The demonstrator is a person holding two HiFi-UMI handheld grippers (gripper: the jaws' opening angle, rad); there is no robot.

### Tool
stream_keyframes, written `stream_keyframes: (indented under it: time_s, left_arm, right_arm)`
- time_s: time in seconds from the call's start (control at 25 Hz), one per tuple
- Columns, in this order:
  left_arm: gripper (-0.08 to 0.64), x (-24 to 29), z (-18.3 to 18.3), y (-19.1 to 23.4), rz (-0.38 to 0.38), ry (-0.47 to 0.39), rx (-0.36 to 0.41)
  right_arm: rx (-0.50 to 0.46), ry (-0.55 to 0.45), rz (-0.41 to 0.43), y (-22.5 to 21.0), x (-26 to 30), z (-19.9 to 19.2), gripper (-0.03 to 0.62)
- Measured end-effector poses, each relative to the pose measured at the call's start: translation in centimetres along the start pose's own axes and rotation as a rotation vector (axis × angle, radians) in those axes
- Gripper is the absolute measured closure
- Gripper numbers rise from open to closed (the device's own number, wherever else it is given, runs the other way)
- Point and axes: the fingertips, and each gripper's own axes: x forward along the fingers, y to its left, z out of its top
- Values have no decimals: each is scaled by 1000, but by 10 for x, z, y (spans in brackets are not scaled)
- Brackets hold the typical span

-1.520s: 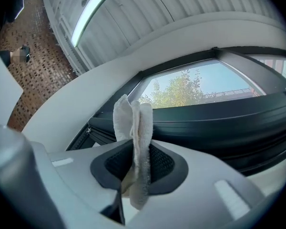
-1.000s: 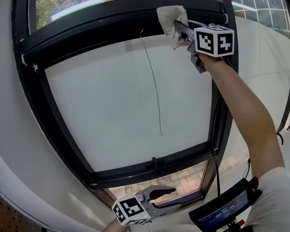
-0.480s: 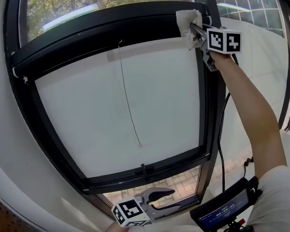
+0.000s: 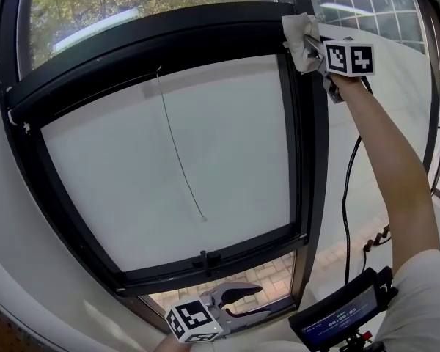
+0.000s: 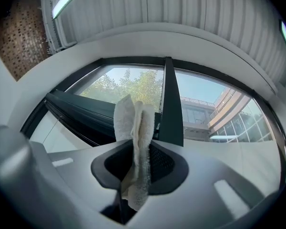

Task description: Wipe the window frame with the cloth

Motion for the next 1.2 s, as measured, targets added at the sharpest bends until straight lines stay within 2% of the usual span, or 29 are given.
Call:
stream_keyframes:
  time_s: [0.08, 0.12, 0.16, 0.24, 0.36, 0.44, 0.56, 0.76, 1.0, 1.2]
  left_arm:
    - [318, 4, 3, -2, -9, -2, -5]
    - [318, 5, 3, -2, -11, -2, -6]
    - [318, 6, 4, -2, -11, -1, -7]
    - [318, 9, 3, 0, -2, 0, -1]
    - [318, 14, 4, 1, 6, -5, 5]
    - [318, 17, 6, 0, -1, -3, 6]
    - [318, 21, 5, -4, -11, 2, 0]
    - [318, 23, 8, -10, -15, 5, -22]
    - [318, 21, 14, -4, -4, 9, 17]
    - [318, 23, 13, -4, 3, -4, 18]
  right_arm:
    - [-85, -10, 0, 1, -8, 8, 518]
    - [-162, -21, -6, 4, -13, 15, 518]
    - [-268, -34, -14, 8, -18, 22, 518]
    - [-554, -52, -32, 21, -29, 35, 518]
    - [-997, 6, -43, 42, -35, 25, 519]
    - [-1165, 73, -36, 45, -32, 3, 519]
    - [-1230, 147, -5, 40, -28, -35, 520]
    - [-1228, 185, 50, 42, -36, -76, 520]
    - [-1228, 216, 110, 56, -52, -115, 520]
    - [-1234, 251, 165, 69, -68, -158, 520]
